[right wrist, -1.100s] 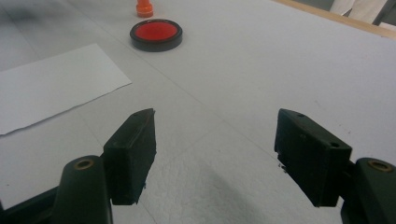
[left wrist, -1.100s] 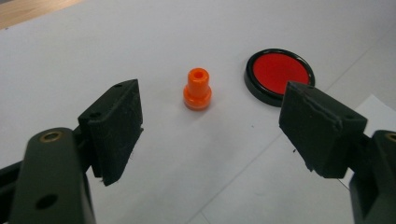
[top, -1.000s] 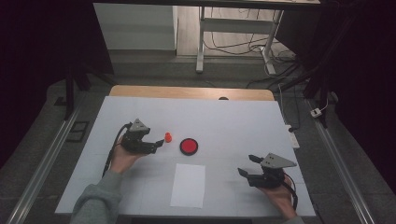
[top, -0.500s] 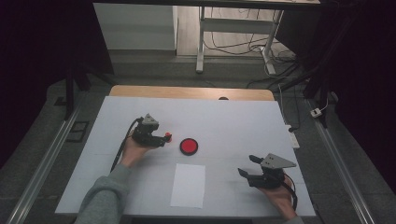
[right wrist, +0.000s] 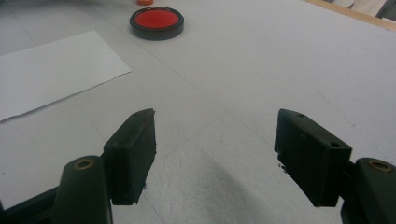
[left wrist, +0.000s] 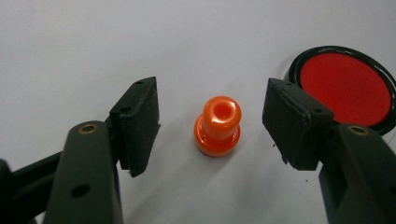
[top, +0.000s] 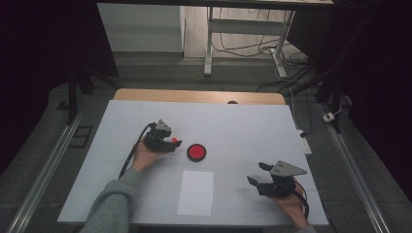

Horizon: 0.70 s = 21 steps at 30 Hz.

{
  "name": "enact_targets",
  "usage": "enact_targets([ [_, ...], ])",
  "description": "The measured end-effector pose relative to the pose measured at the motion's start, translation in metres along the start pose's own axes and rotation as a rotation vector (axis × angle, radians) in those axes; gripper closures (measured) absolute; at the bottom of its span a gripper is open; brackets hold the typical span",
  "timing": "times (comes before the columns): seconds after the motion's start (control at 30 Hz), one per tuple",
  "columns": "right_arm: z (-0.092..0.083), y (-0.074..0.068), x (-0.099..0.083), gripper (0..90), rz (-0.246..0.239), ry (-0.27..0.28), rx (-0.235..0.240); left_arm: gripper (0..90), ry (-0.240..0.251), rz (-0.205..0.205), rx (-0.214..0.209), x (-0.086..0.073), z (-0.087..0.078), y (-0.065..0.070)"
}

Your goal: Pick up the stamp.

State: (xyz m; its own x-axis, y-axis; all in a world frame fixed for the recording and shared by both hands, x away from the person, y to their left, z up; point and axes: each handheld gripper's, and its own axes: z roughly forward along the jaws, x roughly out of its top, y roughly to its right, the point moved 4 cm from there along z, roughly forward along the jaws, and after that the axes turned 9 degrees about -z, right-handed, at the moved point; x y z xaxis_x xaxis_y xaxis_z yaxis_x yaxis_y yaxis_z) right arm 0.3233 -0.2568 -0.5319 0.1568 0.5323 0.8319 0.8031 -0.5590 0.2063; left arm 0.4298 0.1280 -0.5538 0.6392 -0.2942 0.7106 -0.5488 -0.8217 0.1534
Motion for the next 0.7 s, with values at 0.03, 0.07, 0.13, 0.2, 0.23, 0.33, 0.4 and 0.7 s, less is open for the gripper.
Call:
enact_targets([
  [0.03,0.0000,0.0000,0.0000,29.1,0.000,0.000,0.000,37.5,0.000,0.000,0.000,-0.0002,0.0002,0.0000],
  [0.07,-0.0003,0.0000,-0.0002,29.1,-0.002,0.000,0.004,40.0,0.001,0.003,-0.006,-0.0004,0.0003,0.0000],
  [0.13,-0.0003,-0.0002,-0.0003,29.1,-0.003,-0.001,0.003,42.4,0.001,0.005,-0.006,-0.0006,0.0005,-0.0001],
  [0.2,-0.0004,-0.0002,-0.0003,29.1,-0.004,-0.002,0.004,44.4,-0.002,0.011,-0.008,-0.0010,0.0011,-0.0001],
  [0.23,-0.0006,-0.0001,-0.0005,29.1,-0.004,-0.002,0.003,47.2,-0.002,0.014,-0.009,-0.0013,0.0014,-0.0001],
  [0.33,-0.0006,0.0001,-0.0006,29.1,-0.006,-0.001,0.003,50.8,-0.001,0.014,-0.008,-0.0017,0.0020,-0.0007],
  [0.4,-0.0006,0.0002,-0.0007,29.1,-0.006,-0.002,0.002,53.2,0.000,0.017,-0.008,-0.0021,0.0024,-0.0011],
  [0.7,-0.0014,0.0002,-0.0009,29.1,-0.002,0.000,-0.001,63.3,0.003,0.015,-0.022,-0.0029,0.0032,-0.0023],
])
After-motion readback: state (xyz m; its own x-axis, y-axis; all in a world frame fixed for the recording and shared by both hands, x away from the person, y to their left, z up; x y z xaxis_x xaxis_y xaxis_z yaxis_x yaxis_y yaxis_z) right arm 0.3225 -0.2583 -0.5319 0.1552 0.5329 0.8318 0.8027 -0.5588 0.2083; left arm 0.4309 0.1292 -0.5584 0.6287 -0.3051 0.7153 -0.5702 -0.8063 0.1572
